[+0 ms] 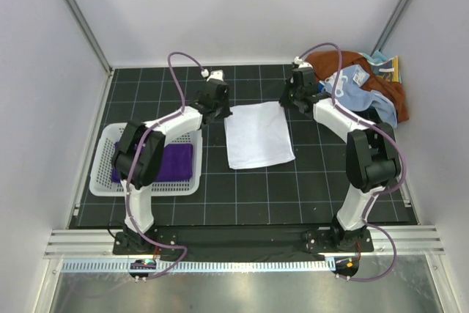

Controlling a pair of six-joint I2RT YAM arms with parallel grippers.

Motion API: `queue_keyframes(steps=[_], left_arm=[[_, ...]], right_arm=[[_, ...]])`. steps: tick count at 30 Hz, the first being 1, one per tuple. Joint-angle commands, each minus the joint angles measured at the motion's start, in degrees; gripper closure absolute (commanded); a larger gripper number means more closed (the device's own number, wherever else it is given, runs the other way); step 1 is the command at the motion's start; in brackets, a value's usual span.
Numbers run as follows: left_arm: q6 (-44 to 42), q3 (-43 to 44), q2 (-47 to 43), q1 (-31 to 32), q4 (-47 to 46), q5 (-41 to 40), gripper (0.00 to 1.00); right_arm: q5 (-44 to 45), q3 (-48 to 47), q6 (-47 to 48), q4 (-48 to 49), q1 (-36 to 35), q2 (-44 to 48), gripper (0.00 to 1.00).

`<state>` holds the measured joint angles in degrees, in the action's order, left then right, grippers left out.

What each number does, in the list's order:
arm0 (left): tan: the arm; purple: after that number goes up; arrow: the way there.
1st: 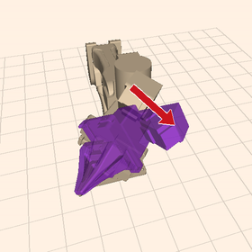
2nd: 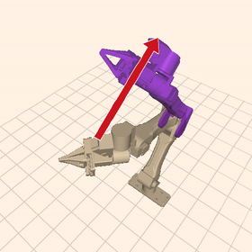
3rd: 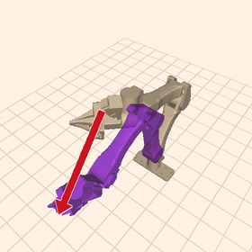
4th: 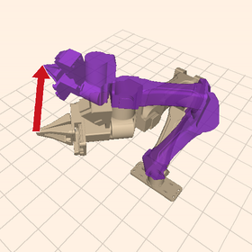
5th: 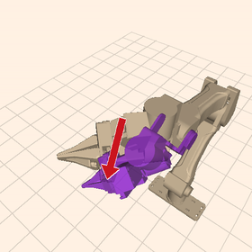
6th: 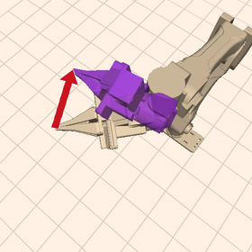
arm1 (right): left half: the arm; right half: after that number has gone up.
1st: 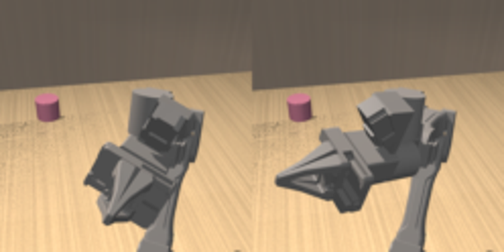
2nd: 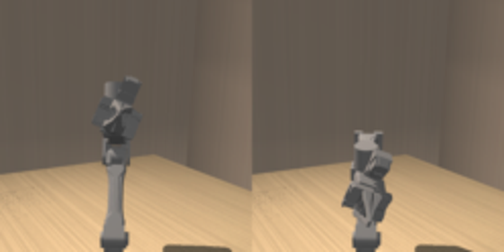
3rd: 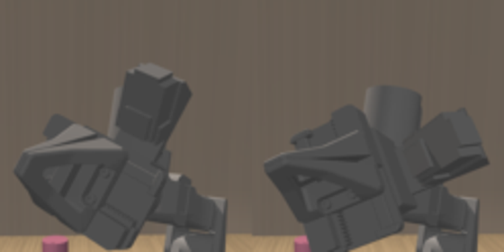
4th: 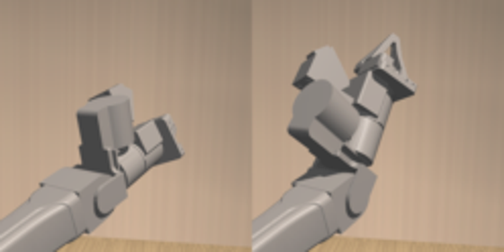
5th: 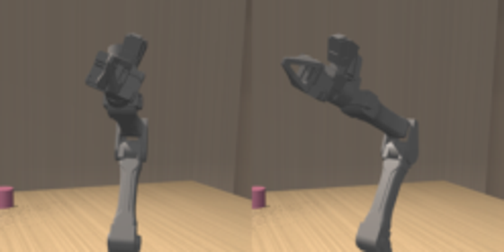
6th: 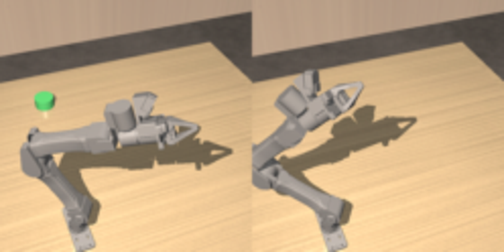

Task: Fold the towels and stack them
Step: Fold the towel

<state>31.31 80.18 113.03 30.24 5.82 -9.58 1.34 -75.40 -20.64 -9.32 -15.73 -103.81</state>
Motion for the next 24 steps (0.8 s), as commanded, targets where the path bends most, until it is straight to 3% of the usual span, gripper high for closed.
queue_keyframes(steps=[1,13,24], left_arm=[[0.0,-2.4,-4.7,-0.4,-5.0,2.5,1.0],[2.0,-15.7,-12.0,0.0,-12.2,9.2,1.0],[2.1,-21.4,-16.3,3.6,-11.5,8.6,1.0]], right_arm=[[-0.4,3.5,0.4,3.5,0.2,4.1,0.94],[0.8,14.0,-2.1,6.0,0.2,13.2,0.94],[2.8,21.0,-4.0,3.9,0.2,17.8,0.94]])
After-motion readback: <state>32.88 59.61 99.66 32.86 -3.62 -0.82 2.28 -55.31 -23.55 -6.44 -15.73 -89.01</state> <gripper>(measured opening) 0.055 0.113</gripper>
